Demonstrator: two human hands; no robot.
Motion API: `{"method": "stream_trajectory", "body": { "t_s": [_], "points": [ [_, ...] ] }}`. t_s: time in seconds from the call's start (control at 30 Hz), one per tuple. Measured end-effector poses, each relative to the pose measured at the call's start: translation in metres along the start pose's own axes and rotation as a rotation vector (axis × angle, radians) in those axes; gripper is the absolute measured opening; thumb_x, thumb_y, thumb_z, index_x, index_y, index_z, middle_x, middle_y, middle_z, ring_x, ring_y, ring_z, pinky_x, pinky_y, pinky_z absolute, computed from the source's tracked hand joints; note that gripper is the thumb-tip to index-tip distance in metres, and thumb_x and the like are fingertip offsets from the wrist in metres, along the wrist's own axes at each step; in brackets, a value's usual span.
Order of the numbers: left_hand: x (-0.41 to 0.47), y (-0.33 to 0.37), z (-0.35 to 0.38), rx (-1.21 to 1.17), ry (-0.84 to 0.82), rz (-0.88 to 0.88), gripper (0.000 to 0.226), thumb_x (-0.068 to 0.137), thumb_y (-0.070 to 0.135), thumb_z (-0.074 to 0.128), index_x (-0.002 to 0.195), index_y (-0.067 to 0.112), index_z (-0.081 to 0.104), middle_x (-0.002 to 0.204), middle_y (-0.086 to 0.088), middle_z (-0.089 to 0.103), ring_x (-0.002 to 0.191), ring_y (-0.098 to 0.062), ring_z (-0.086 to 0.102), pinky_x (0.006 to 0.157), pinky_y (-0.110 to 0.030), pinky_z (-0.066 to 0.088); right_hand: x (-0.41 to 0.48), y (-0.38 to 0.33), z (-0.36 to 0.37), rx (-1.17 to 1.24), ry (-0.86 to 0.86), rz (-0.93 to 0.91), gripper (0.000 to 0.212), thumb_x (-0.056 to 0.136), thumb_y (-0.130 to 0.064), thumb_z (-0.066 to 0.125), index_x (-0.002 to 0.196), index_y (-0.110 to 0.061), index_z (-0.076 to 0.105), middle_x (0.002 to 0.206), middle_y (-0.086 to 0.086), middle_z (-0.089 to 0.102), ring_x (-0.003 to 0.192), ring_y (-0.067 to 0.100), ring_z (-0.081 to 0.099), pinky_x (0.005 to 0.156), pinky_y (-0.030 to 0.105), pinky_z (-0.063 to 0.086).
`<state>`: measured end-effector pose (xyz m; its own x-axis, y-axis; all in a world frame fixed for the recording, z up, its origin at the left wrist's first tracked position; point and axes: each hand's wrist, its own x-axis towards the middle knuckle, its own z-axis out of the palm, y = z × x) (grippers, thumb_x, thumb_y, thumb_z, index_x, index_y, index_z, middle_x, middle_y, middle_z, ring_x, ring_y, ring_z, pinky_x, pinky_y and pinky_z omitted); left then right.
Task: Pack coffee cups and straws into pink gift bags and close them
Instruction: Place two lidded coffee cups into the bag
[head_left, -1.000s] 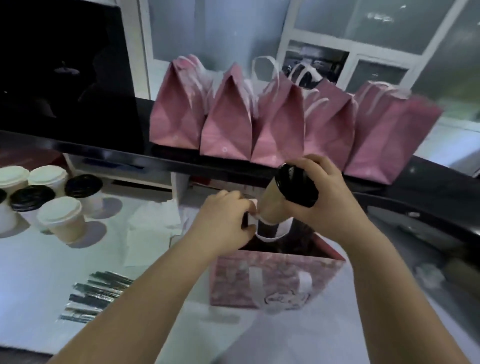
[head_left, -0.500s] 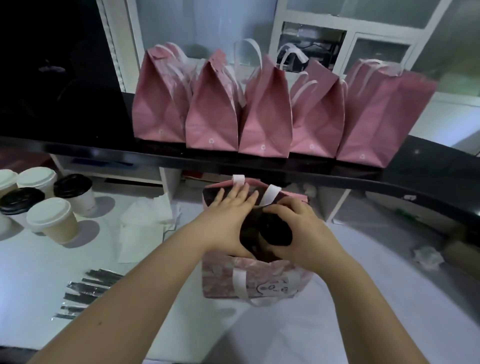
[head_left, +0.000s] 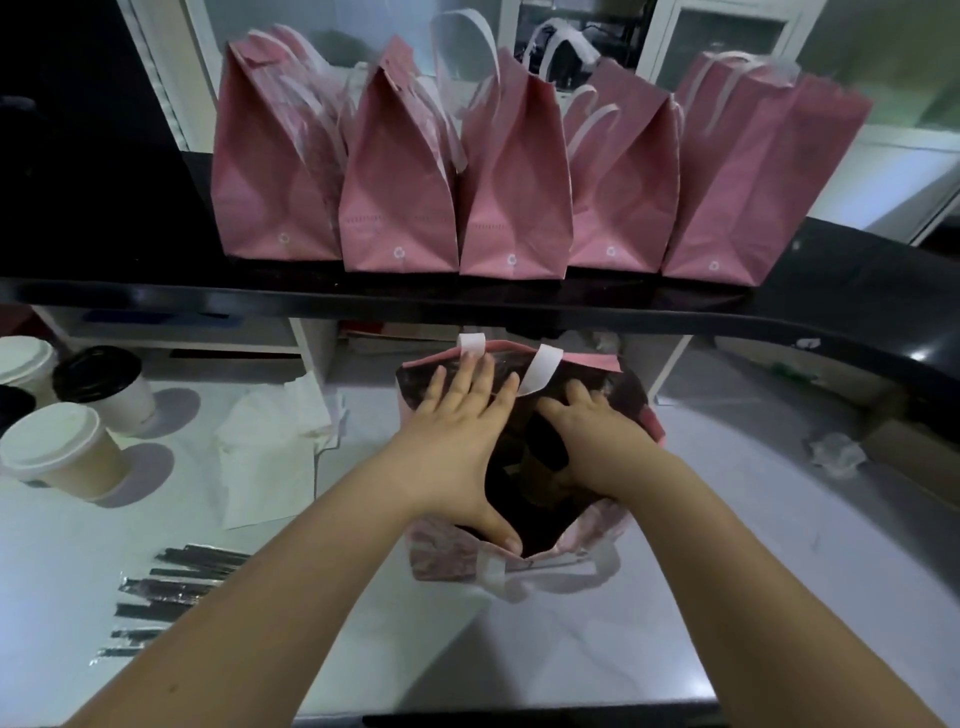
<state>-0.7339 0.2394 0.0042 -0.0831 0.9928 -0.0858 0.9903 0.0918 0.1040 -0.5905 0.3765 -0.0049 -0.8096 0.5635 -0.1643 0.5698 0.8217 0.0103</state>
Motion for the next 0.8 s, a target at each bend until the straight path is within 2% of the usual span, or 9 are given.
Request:
{"method": "stream_trajectory", "body": {
  "t_s": [0.2, 0.27, 0.33, 0.4, 0.47, 0.53, 0.7, 0.77, 0.8],
  "points": [
    [-0.002, -0.005, 0.002, -0.018, 0.054, -0.033, 0.151, 0.046, 0.087, 0.063, 0.149, 0.021, -0.026, 0.151, -0.008, -0.039, 0.13, -0.02, -0.049, 0.113, -0.043, -0.023, -0.003, -0.001, 0.033, 0.009, -0.017, -0.054, 0.08, 0.076, -0.029, 0.074, 0.144, -0.025, 0.031, 0.132, 0.01, 0.032, 0.118, 0.03, 0.041, 0.09, 0.038, 0.05],
    [-0.004, -0.006, 0.003, -0.03, 0.075, -0.048, 0.15, 0.047, 0.088, 0.062, 0.149, 0.021, -0.025, 0.151, -0.007, -0.04, 0.13, -0.019, -0.05, 0.113, -0.043, -0.023, -0.009, 0.0, 0.047, 0.012, -0.021, -0.062, 0.083, 0.076, -0.039, 0.073, 0.145, -0.026, 0.029, 0.136, 0.011, 0.028, 0.121, 0.032, 0.039, 0.095, 0.04, 0.047],
    [-0.006, -0.005, 0.003, -0.052, 0.087, -0.058, 0.152, 0.044, 0.09, 0.06, 0.149, 0.023, -0.026, 0.151, -0.007, -0.041, 0.129, -0.017, -0.051, 0.112, -0.042, -0.023, -0.013, 0.0, 0.061, 0.046, -0.042, -0.086, 0.083, 0.079, -0.058, 0.062, 0.147, -0.027, 0.026, 0.152, 0.009, 0.017, 0.136, 0.034, 0.025, 0.111, 0.046, 0.032],
    [-0.008, -0.002, 0.003, -0.061, 0.095, -0.061, 0.154, 0.04, 0.093, 0.058, 0.148, 0.023, -0.026, 0.151, -0.008, -0.04, 0.13, -0.018, -0.05, 0.113, -0.043, -0.021, -0.016, -0.001, 0.075, 0.065, -0.088, -0.106, 0.084, 0.087, -0.069, 0.043, 0.153, -0.029, 0.012, 0.162, 0.003, -0.009, 0.149, 0.026, -0.005, 0.12, 0.048, 0.006],
    [-0.01, 0.001, 0.004, -0.051, 0.105, -0.057, 0.154, 0.039, 0.094, 0.057, 0.149, 0.023, -0.025, 0.151, -0.009, -0.04, 0.13, -0.019, -0.05, 0.114, -0.045, -0.019, -0.016, -0.001, 0.088, 0.03, -0.102, -0.099, 0.083, 0.09, -0.071, 0.027, 0.153, -0.031, -0.007, 0.159, -0.004, -0.025, 0.145, 0.018, -0.026, 0.118, 0.046, -0.012],
    [-0.01, 0.005, 0.005, -0.041, 0.112, -0.054, 0.154, 0.04, 0.093, 0.058, 0.149, 0.022, -0.024, 0.151, -0.009, -0.041, 0.13, -0.02, -0.05, 0.113, -0.045, -0.02, -0.016, 0.0, 0.096, 0.026, -0.092, -0.082, 0.08, 0.091, -0.072, 0.019, 0.151, -0.032, -0.017, 0.155, -0.006, -0.03, 0.139, 0.015, -0.033, 0.114, 0.044, -0.019],
    [-0.01, 0.01, 0.006, -0.066, 0.143, -0.047, 0.143, 0.051, 0.087, 0.062, 0.15, 0.026, -0.02, 0.152, -0.006, -0.039, 0.132, -0.017, -0.048, 0.113, -0.042, -0.021, -0.016, 0.003, 0.089, 0.095, -0.153, -0.078, 0.077, 0.093, -0.069, 0.018, 0.15, -0.033, -0.02, 0.155, -0.008, -0.031, 0.141, 0.015, -0.031, 0.117, 0.044, -0.015],
    [-0.01, 0.008, 0.004, -0.106, 0.185, -0.046, 0.125, 0.064, 0.078, 0.062, 0.153, 0.028, -0.01, 0.157, -0.003, -0.031, 0.137, -0.014, -0.041, 0.117, -0.041, -0.015, -0.016, 0.001, 0.069, 0.197, -0.196, -0.107, 0.075, 0.095, -0.065, 0.025, 0.152, -0.035, -0.013, 0.16, -0.009, -0.019, 0.146, 0.016, -0.021, 0.12, 0.044, -0.006],
    [-0.01, 0.007, 0.001, -0.129, 0.211, -0.05, 0.112, 0.073, 0.071, 0.063, 0.154, 0.03, -0.002, 0.16, -0.001, -0.024, 0.141, -0.013, -0.033, 0.12, -0.042, -0.01, -0.015, 0.0, 0.056, 0.27, -0.18, -0.118, 0.074, 0.096, -0.061, 0.033, 0.154, -0.034, -0.003, 0.163, -0.008, -0.005, 0.149, 0.018, -0.006, 0.121, 0.044, 0.004]
  ]
}}
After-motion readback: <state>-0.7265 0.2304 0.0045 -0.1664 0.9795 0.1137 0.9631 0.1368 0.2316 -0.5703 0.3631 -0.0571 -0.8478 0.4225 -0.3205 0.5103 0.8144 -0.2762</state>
